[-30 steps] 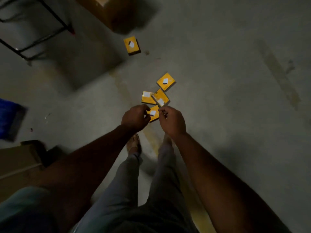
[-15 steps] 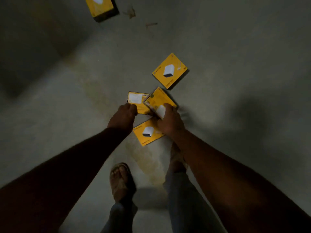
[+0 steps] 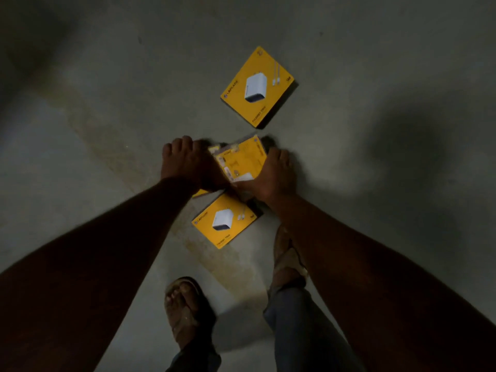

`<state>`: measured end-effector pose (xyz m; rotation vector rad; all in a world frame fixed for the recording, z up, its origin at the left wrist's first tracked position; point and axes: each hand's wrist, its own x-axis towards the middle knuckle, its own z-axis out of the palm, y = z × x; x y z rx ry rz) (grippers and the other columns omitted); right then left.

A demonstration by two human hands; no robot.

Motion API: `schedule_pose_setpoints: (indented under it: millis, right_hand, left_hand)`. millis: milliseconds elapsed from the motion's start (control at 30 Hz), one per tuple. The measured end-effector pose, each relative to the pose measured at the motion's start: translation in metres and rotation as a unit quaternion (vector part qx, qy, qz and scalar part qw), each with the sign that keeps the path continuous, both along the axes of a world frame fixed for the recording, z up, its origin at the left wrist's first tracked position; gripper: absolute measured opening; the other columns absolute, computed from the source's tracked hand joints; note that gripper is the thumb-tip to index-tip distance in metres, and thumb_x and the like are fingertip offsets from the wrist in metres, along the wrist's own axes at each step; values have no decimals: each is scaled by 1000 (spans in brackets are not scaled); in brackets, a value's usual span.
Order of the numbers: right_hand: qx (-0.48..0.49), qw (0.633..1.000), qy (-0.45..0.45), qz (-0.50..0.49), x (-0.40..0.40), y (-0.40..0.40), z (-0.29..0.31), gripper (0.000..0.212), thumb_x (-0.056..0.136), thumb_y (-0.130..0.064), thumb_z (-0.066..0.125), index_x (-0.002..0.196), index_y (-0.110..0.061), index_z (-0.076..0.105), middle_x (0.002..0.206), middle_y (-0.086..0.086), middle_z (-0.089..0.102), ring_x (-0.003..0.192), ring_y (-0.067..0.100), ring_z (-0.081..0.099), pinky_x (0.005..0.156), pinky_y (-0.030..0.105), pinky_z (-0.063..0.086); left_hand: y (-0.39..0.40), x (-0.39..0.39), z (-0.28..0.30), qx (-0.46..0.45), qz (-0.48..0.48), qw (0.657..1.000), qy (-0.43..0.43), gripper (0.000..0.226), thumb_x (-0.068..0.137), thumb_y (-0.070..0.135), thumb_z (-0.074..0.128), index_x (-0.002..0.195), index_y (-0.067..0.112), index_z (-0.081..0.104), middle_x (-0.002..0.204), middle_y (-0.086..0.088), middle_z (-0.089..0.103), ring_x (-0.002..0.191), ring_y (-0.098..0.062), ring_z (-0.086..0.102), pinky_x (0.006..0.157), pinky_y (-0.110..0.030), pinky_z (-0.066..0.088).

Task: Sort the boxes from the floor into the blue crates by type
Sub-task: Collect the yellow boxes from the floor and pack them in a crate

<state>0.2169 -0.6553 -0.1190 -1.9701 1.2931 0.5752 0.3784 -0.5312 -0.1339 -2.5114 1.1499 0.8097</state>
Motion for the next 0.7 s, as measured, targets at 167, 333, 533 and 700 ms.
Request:
schedule_pose_setpoints:
  millis: [167,333,533,700]
  right_hand:
    - [72,993,-92,-14,-28,4,28,76,70,-45,89,130,-19,50,128,3,63,119,28,61,91,37,48]
    - [24,976,-181,-122,-72,-8,153,47,77,-44,84,113,-22,63,109,-7,70,104,14,66,81,28,50]
    - [10,964,-174,-201,-120,-20,377,51,76,-44,85,118,-24,65,110,-7,71,102,14,68,84,32,55]
    - [-45,931,-195,-306,-155,-5,549,42,75,-40,88,104,-24,61,93,-5,70,78,-5,64,69,26,57]
  left_hand:
    - [10,-1,33,39,194,974,106,75,67,52,86,108,13,37,102,-17,66,94,-38,65,76,-43,53]
    - [17,6,163,-45,134,979,147,58,72,38,85,118,13,59,114,-15,63,105,-39,60,78,-43,49]
    - [-3,-8,399,-83,109,959,248,89,57,79,52,121,19,65,110,-9,66,102,-29,62,82,-38,50]
    - [-37,-33,567,-126,107,944,287,51,73,56,82,105,23,60,95,1,66,94,-25,65,72,-33,45]
